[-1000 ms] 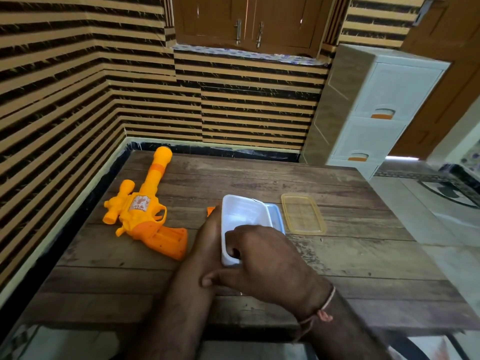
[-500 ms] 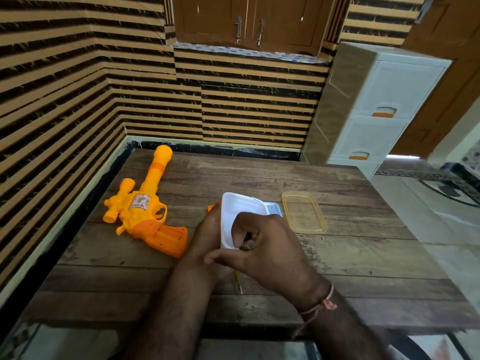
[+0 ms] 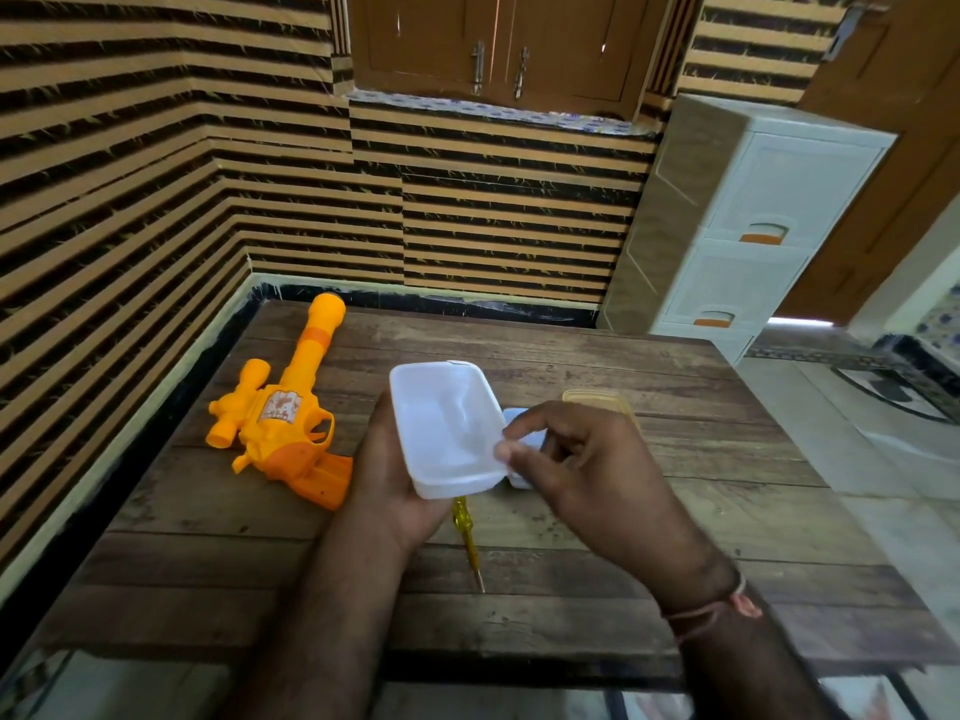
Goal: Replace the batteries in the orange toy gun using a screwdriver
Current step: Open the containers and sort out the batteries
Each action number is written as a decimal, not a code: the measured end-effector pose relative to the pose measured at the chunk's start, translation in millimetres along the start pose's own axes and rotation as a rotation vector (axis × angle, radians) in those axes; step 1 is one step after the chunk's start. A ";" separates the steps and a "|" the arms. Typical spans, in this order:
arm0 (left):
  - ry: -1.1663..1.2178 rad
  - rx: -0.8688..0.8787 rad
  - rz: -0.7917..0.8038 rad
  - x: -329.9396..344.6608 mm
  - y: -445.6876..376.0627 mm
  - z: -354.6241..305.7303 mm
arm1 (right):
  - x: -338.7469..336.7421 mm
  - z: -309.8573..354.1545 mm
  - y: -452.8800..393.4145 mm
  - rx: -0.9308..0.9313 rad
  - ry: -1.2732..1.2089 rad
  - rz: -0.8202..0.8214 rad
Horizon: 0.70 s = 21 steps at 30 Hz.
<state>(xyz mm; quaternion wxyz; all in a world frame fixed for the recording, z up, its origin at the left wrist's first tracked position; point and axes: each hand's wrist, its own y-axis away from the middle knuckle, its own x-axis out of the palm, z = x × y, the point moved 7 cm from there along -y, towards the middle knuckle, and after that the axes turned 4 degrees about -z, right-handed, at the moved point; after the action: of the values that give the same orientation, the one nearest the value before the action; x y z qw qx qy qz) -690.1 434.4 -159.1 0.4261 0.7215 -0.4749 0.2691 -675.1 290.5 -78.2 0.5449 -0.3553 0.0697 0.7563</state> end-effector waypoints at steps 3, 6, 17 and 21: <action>0.009 0.001 0.064 1.4 -2.1 -3.8 | -23.1 -53.4 -12.2 0.209 -0.022 -0.203; 0.018 0.006 0.052 -1.5 -4.6 -3.9 | -43.7 -108.3 -8.2 0.529 -0.141 -0.337; 0.076 -0.052 0.062 -6.2 -14.8 -0.6 | -43.5 -143.1 9.7 0.763 -0.622 -0.414; 0.063 -0.024 0.107 -3.1 -13.8 -0.2 | -29.5 -125.1 4.8 0.683 -0.604 -0.329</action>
<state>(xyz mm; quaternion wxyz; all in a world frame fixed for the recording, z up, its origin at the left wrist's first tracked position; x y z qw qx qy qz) -678.7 438.6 -166.4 0.4344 0.6811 -0.5023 0.3084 -617.0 204.1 -153.7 0.7386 0.0728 0.0956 0.6633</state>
